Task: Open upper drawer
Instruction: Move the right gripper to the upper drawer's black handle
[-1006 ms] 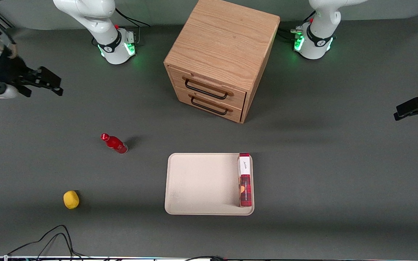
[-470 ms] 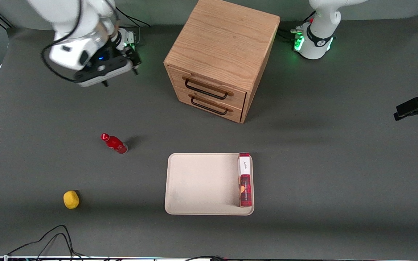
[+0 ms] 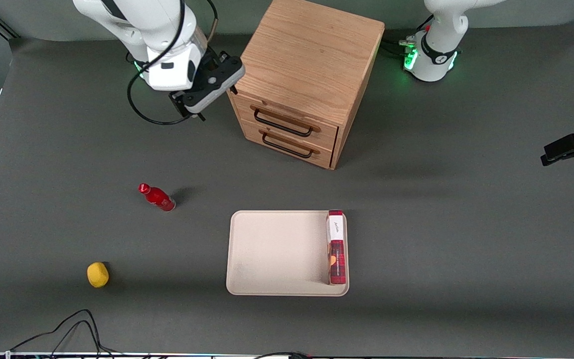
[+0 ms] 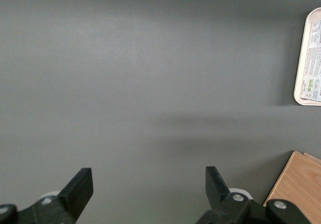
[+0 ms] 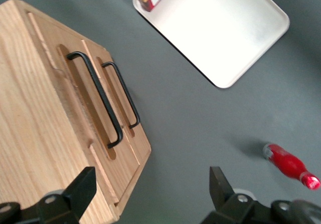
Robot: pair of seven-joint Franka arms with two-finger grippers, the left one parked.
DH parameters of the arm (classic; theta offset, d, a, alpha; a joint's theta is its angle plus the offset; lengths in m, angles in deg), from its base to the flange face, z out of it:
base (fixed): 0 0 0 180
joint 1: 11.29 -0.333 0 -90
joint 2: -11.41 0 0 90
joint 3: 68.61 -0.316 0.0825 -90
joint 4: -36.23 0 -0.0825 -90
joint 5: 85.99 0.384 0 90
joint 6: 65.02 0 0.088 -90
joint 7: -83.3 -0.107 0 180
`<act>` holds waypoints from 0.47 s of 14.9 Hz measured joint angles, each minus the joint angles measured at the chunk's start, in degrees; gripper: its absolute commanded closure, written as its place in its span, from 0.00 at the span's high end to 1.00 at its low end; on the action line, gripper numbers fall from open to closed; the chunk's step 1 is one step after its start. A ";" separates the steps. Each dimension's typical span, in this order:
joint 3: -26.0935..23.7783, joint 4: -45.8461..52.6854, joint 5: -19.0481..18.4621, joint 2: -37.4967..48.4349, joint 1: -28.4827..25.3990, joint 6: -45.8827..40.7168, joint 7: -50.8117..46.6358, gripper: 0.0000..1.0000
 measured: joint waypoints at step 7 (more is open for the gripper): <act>-4.54 -0.03 0.12 -4.05 0.00 2.77 6.30 1.00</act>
